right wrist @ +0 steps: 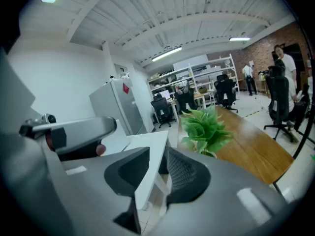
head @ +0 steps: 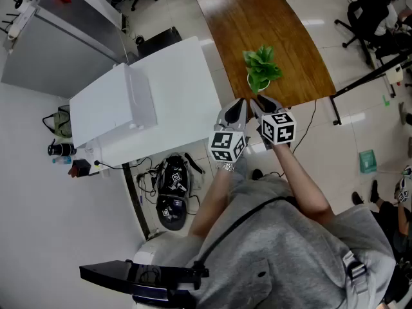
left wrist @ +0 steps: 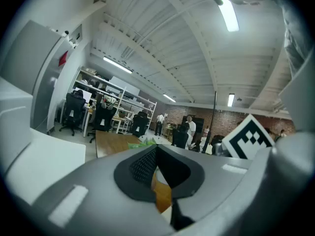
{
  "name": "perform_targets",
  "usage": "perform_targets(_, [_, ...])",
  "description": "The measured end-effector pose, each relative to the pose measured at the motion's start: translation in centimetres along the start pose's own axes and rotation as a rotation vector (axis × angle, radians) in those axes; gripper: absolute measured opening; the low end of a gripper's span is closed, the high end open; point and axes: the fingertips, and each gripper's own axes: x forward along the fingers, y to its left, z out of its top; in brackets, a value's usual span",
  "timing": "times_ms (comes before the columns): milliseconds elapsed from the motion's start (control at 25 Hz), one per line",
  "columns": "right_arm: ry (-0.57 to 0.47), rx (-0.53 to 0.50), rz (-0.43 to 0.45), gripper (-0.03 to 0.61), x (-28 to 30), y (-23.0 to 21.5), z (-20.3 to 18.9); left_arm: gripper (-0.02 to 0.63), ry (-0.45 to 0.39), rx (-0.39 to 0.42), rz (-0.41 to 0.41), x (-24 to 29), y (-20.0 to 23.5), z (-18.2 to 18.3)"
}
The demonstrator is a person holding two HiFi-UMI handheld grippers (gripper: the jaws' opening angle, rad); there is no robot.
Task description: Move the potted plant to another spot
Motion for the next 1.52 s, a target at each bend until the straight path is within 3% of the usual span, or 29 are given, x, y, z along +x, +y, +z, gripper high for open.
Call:
perform_targets(80, [0.020,0.022,-0.068,0.121,1.5,-2.0,-0.9,0.015,0.003,-0.026,-0.005,0.9,2.2,1.2])
perform_targets(240, [0.136,0.015,-0.179,0.263,4.4,-6.4,-4.9,0.015,0.016,-0.053,0.023,2.4,6.4,2.3])
perform_targets(400, [0.281,0.009,-0.165,0.495,7.9,-9.1,-10.2,0.015,0.092,-0.082,0.073,2.6,9.3,0.7])
perform_targets(520, [0.259,-0.059,-0.194,0.582,10.9,-11.2,-10.7,0.015,0.152,-0.098,0.094,2.7,10.4,-0.6])
perform_targets(720, [0.197,-0.213,-0.215,0.583,15.9,-12.9,-8.8,0.015,0.185,-0.109,0.104,2.3,11.6,-1.4])
perform_targets(1160, [0.235,-0.418,-0.261,0.578,19.7,-16.3,-9.1,0.015,0.238,-0.132,0.189,2.5,14.1,-3.8])
perform_targets(1400, [0.243,-0.554,-0.196,0.578,19.6,-14.2,-10.3,0.015,0.261,-0.131,0.203,3.2,13.9,-4.7])
perform_targets(1520, [0.233,-0.562,-0.173,0.578,19.4,-13.0,-10.4,0.015,0.263,-0.127,0.205,3.6,13.8,-4.6])
